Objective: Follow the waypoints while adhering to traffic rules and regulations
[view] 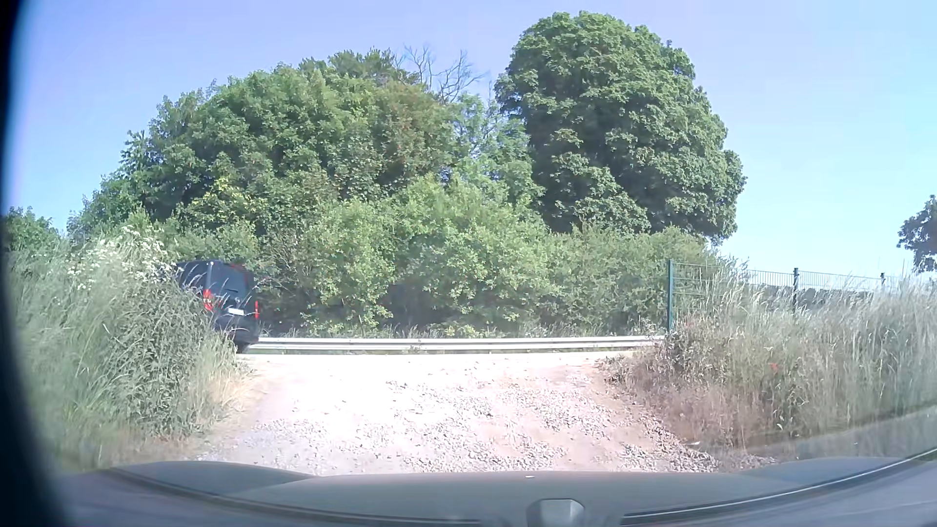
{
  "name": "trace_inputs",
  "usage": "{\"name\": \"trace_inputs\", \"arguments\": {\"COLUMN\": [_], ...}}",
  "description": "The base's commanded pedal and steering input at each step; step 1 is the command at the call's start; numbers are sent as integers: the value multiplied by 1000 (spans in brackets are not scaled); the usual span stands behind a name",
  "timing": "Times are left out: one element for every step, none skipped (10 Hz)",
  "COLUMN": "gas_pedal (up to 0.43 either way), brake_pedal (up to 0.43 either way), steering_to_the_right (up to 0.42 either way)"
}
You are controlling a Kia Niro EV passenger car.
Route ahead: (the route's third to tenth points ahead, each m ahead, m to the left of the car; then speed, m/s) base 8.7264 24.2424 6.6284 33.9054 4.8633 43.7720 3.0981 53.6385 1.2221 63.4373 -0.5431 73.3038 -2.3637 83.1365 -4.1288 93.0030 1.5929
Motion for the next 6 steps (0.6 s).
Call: {"name": "trace_inputs", "arguments": {"gas_pedal": [260,248,248,220,197,197], "brake_pedal": [6,6,6,6,6,6], "steering_to_the_right": [-38,-58,-83,-114,-145,-171]}}
